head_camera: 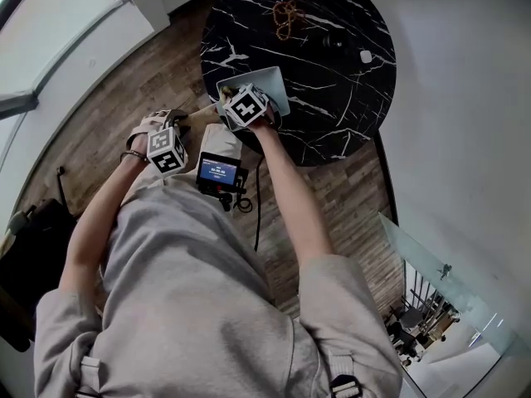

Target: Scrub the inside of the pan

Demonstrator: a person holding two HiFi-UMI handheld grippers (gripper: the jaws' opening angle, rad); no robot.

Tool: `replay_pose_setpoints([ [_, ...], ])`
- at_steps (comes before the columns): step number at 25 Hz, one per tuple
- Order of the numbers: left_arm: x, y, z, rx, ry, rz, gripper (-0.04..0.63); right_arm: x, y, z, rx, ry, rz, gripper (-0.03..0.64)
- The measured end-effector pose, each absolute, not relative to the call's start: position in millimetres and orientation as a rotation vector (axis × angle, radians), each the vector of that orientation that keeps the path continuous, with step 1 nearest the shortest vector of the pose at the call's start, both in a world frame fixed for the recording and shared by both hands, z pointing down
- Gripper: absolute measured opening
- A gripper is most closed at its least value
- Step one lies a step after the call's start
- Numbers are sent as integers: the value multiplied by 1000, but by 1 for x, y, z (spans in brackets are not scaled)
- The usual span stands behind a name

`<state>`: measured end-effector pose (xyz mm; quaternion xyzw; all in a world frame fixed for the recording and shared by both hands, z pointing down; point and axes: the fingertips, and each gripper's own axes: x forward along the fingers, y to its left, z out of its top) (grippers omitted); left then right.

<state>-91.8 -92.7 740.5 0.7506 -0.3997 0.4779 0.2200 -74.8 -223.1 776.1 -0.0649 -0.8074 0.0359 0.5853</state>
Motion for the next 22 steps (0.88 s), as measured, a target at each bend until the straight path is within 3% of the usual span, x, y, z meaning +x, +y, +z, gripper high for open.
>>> replay_pose_setpoints([
  [6, -93, -91, 740, 2081, -1099, 1316, 129, -92, -230, 774, -140, -1922, -11, 64],
  [11, -93, -92, 739, 2062, -1106, 1315, 129, -88, -240, 775, -193, -1869, -287, 61],
  [22, -92, -90, 739, 2051, -1115, 1293, 129, -46, -319, 775, -148, -1661, -622, 60],
])
